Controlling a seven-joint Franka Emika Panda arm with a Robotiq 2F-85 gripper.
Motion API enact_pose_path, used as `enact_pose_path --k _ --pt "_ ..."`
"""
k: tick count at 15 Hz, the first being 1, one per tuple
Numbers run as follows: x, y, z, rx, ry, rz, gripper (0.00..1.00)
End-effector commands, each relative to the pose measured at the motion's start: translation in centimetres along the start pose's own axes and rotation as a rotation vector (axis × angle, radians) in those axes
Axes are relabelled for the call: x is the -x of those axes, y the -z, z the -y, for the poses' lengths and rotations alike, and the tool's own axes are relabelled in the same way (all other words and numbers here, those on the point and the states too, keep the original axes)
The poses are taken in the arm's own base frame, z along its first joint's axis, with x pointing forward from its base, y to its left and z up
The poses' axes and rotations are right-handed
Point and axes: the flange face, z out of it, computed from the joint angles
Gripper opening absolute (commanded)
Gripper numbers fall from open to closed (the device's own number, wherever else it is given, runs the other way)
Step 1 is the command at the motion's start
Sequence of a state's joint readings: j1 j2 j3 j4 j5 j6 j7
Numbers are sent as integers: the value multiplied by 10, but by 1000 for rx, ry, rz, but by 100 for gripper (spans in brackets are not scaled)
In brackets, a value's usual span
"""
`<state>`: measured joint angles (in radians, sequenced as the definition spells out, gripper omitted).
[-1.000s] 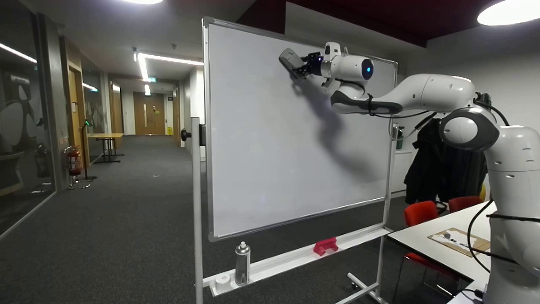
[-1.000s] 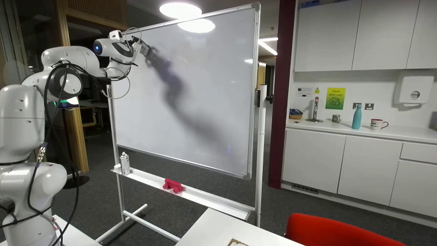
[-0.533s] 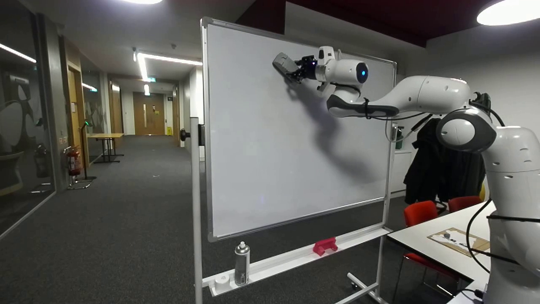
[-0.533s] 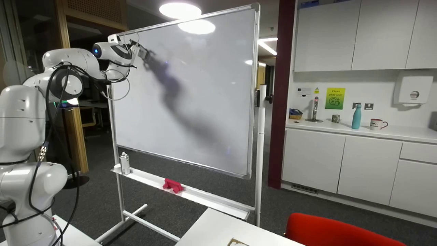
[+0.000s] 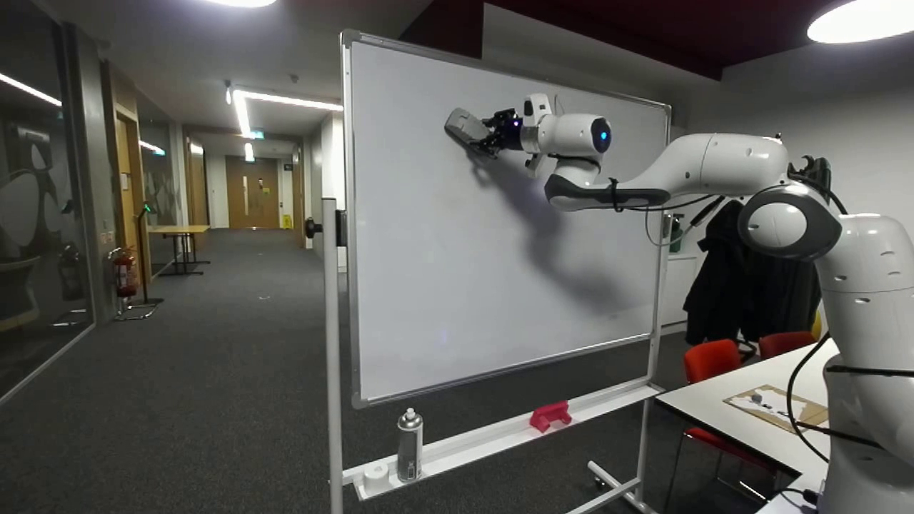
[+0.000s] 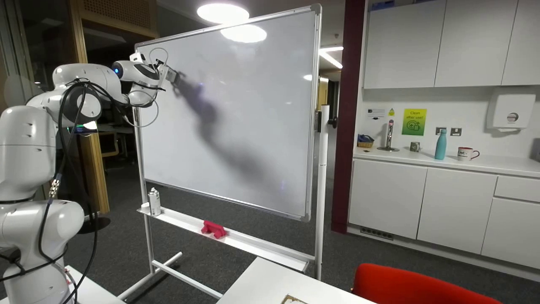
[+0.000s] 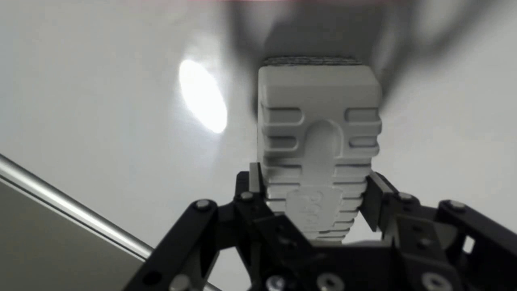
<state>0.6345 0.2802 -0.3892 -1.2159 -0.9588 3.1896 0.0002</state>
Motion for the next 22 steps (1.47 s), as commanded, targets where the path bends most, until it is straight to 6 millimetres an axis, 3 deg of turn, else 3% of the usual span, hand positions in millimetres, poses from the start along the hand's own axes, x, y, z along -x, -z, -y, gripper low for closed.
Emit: enact_pose_path --k 1,4,7,16,22 --pt "23 -12 52 -92 30 47 34" --pt "23 -11 69 -128 27 36 34" --pt "21 -9 73 -137 19 18 34" --pt "12 3 23 -55 -4 -2 34" --pt "4 17 28 -90 -64 -12 34"
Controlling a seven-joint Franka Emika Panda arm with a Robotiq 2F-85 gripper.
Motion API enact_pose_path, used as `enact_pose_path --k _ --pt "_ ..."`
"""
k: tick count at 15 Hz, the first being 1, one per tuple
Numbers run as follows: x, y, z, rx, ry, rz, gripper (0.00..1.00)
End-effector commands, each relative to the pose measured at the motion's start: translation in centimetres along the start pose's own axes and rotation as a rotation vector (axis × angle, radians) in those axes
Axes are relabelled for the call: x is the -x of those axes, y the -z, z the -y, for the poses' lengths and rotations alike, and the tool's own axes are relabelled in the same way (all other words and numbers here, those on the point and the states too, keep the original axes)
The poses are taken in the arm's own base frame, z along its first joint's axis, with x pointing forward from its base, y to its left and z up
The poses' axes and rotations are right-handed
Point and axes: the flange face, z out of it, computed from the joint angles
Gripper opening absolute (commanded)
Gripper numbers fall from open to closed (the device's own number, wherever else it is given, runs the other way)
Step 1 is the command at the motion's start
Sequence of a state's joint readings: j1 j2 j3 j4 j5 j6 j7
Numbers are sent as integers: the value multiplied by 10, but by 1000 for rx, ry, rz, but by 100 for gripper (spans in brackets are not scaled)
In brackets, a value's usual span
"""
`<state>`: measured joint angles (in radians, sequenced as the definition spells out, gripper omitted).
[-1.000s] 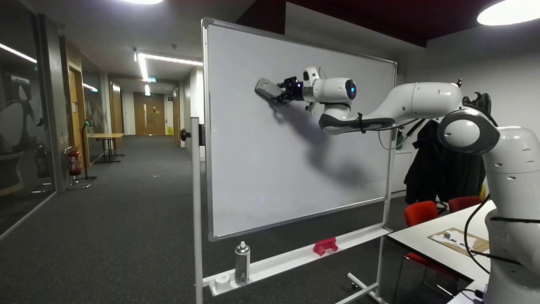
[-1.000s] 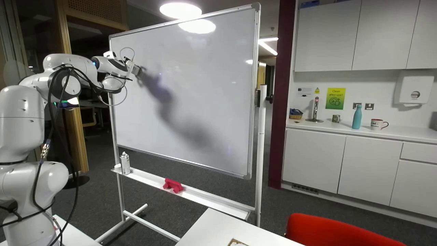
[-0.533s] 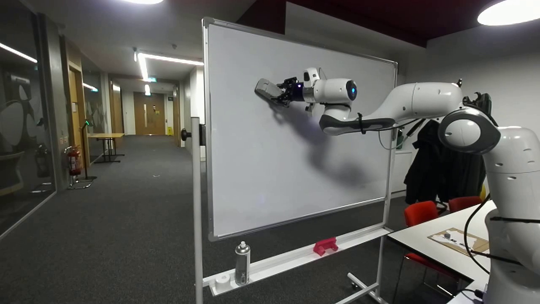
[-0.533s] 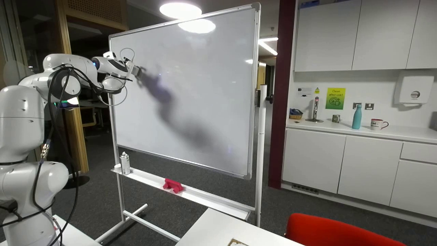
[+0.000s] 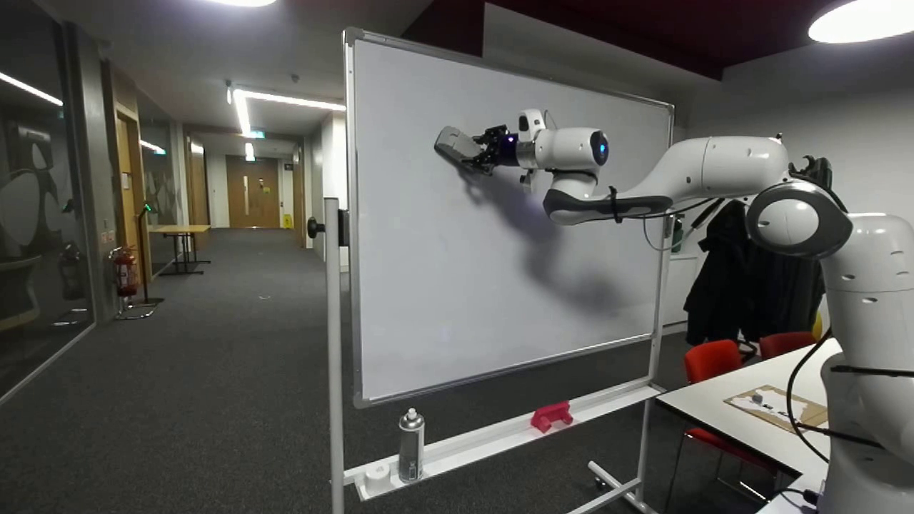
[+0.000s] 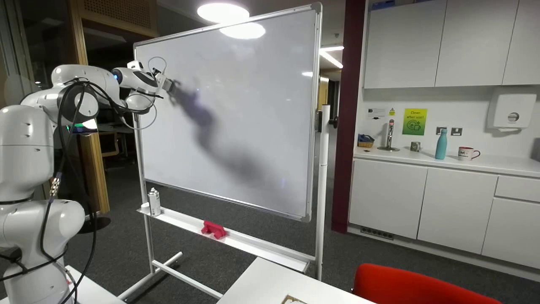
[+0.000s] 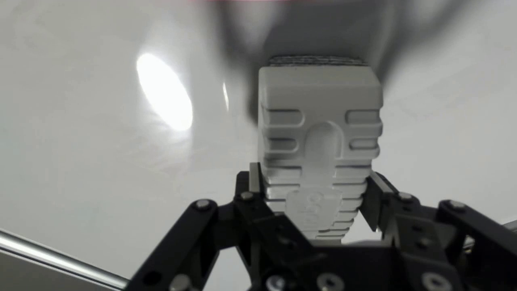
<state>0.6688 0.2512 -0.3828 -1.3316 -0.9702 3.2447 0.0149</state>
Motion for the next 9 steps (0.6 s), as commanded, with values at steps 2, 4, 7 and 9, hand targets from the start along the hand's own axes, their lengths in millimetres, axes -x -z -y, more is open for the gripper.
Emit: enact_pose_path --k 2,4,7,9 --pt "0 20 -10 -13 -77 19 34" --pt "-3 30 -8 -28 -104 18 34" --pt "-2 45 -9 -47 -130 22 34" --pt "-4 57 -7 -63 -145 20 34"
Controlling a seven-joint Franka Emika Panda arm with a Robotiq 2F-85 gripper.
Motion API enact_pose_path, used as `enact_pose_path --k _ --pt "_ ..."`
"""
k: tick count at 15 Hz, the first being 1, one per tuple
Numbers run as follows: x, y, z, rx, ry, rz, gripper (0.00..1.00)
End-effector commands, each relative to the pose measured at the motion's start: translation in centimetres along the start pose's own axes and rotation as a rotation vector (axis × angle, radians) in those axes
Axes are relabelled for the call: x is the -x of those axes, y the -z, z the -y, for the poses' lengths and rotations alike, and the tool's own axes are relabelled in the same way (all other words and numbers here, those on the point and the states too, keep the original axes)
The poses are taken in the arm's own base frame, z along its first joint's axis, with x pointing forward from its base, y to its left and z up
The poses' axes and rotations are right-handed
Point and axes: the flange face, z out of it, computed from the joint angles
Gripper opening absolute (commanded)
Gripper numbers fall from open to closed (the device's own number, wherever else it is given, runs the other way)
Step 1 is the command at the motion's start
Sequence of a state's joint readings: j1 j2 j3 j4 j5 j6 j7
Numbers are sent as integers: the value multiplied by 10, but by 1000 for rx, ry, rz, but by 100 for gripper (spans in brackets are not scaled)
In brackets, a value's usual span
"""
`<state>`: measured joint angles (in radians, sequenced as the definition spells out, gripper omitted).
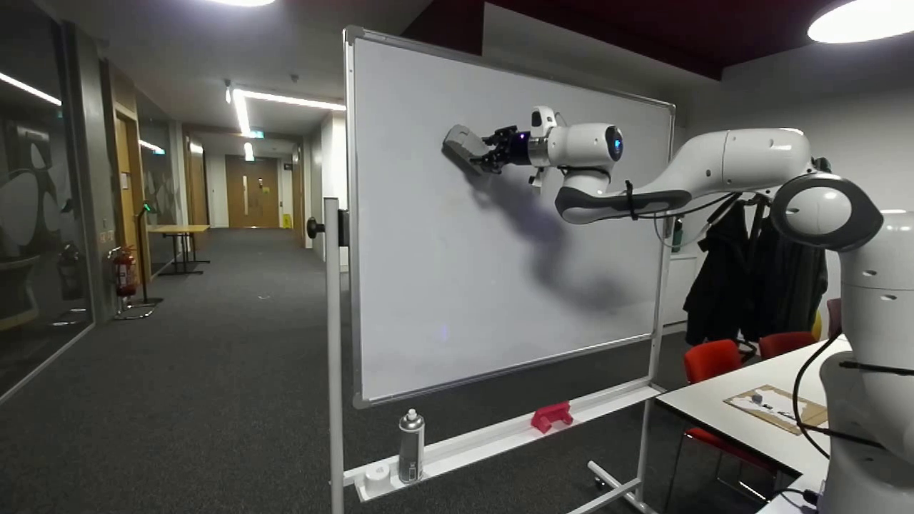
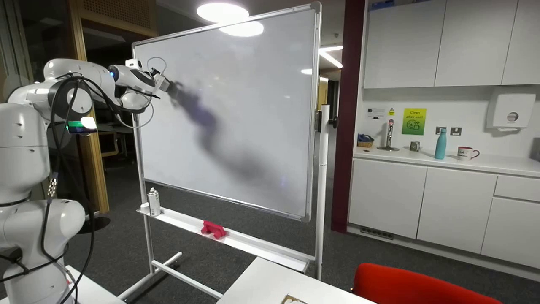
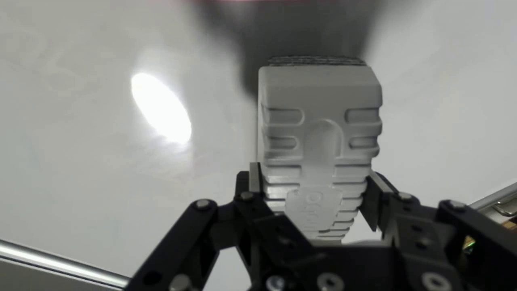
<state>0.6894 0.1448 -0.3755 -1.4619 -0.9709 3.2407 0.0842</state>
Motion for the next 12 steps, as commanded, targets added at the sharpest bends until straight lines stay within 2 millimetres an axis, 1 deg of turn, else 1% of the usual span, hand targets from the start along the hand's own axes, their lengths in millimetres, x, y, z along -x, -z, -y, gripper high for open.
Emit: enact_pose_path --k 1,5,9,12 --pt "-5 35 0 -38 -39 18 34" --pt "-11 58 6 -72 -89 39 34" --pt "-17 74 -2 -55 -147 109 34" --pt "-22 87 -3 -39 -205 181 34"
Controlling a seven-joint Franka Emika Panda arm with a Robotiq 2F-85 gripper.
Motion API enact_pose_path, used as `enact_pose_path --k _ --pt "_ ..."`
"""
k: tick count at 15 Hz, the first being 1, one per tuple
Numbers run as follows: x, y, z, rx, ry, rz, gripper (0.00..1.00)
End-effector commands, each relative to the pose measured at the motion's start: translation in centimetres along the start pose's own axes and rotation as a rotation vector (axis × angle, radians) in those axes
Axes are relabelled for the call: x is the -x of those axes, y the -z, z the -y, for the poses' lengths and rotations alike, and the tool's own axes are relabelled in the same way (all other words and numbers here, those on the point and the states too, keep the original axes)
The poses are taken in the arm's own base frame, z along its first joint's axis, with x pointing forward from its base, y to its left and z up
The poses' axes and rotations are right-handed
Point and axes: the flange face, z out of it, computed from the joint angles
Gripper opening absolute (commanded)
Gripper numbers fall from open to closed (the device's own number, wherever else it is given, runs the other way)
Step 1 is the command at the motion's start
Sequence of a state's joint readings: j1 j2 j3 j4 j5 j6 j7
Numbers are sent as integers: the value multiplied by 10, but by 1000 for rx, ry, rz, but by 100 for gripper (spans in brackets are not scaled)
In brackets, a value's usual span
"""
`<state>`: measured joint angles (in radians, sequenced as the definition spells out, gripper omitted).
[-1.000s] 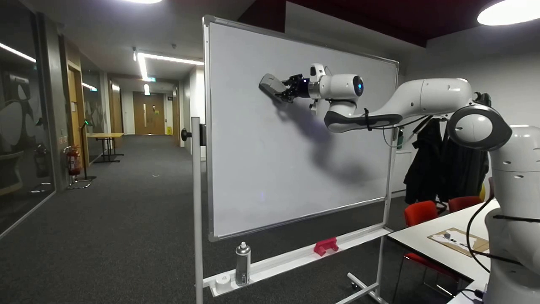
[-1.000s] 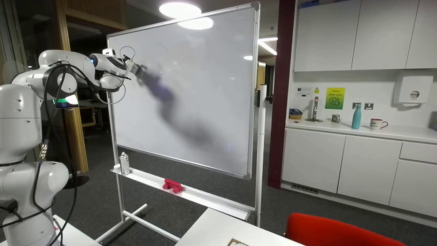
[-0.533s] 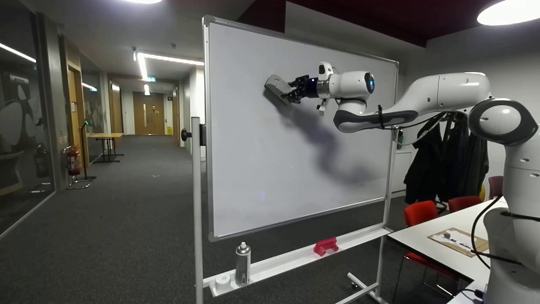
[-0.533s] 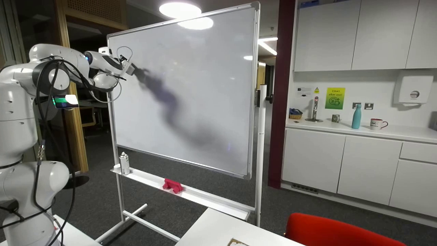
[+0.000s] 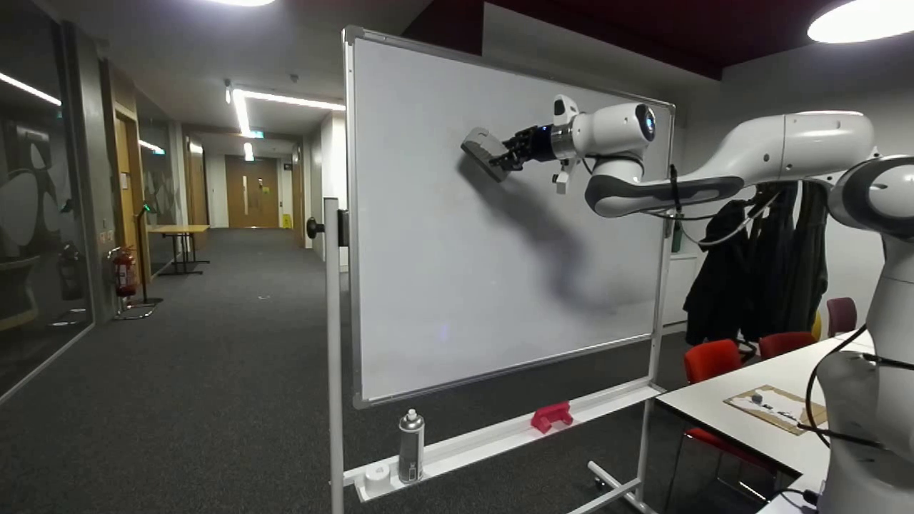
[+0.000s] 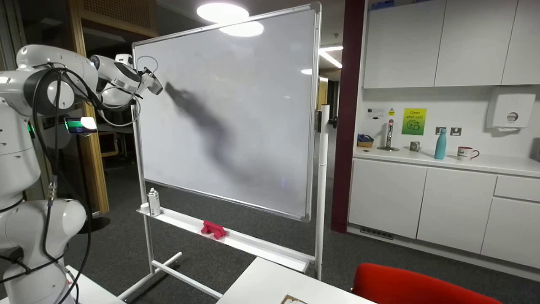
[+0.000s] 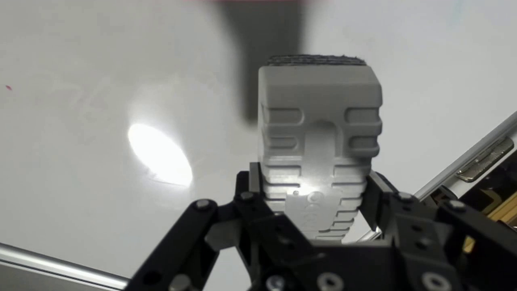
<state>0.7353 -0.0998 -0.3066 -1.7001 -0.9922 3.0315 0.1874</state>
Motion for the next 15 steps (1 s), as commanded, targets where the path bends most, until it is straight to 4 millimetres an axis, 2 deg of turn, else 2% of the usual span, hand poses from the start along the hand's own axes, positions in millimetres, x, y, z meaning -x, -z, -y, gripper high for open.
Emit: enact_pose_path --k 1,5,9,15 --pt "-1 31 1 20 -69 86 34" --pt "-1 50 18 21 -189 222 34" --pt "2 59 31 0 -344 267 34" --pt "19 60 12 15 -706 295 34"
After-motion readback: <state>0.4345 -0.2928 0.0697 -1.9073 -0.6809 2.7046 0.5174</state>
